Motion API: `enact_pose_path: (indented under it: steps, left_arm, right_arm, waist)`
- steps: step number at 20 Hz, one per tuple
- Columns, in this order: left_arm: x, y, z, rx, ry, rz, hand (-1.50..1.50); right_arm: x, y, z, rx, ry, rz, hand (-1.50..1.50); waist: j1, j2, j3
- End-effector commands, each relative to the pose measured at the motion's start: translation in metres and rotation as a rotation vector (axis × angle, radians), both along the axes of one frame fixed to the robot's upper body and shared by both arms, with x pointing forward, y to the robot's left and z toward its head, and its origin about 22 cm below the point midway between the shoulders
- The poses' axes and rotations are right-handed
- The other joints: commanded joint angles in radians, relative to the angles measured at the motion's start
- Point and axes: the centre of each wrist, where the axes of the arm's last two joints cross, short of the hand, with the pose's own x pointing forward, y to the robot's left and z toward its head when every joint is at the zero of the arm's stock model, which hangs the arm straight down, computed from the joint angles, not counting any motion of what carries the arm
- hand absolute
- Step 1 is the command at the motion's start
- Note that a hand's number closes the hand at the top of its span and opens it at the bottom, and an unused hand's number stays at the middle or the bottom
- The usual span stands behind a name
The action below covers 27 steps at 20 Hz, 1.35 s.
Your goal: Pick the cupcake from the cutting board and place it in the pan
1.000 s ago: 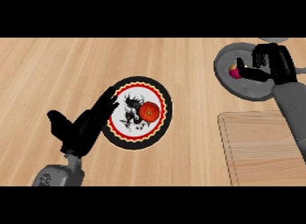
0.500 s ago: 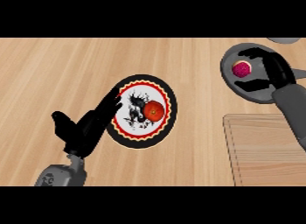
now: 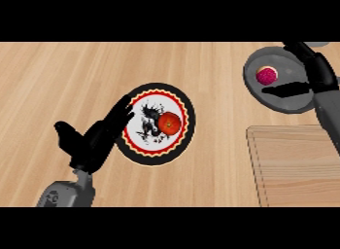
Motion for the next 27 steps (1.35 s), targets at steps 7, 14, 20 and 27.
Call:
enact_pose_path:
  steps: [7,14,20,27]
  left_arm:
    - [0.0,-0.001,0.003,0.006,-0.003,0.006,0.0]
    - [-0.001,0.003,-0.004,0.017,0.005,0.013,0.0]
    - [-0.006,0.004,-0.013,0.003,0.005,0.019,0.0]
    - [-0.001,0.01,-0.001,0.006,0.001,0.035,0.0]
  right_arm:
    - [-0.032,-0.067,-0.002,0.2,0.15,0.151,-1.5]
    - [-0.049,-0.105,0.013,0.223,0.167,0.259,-1.5]
    - [-0.059,-0.128,0.03,0.203,0.169,0.288,-1.5]
    - [-0.069,-0.137,0.024,0.208,0.189,0.306,-1.5]
  waist:
    - [-0.007,0.003,0.003]
    - [-0.014,0.001,0.004]
    - [-0.023,-0.005,0.003]
    - [-0.024,-0.009,0.005]
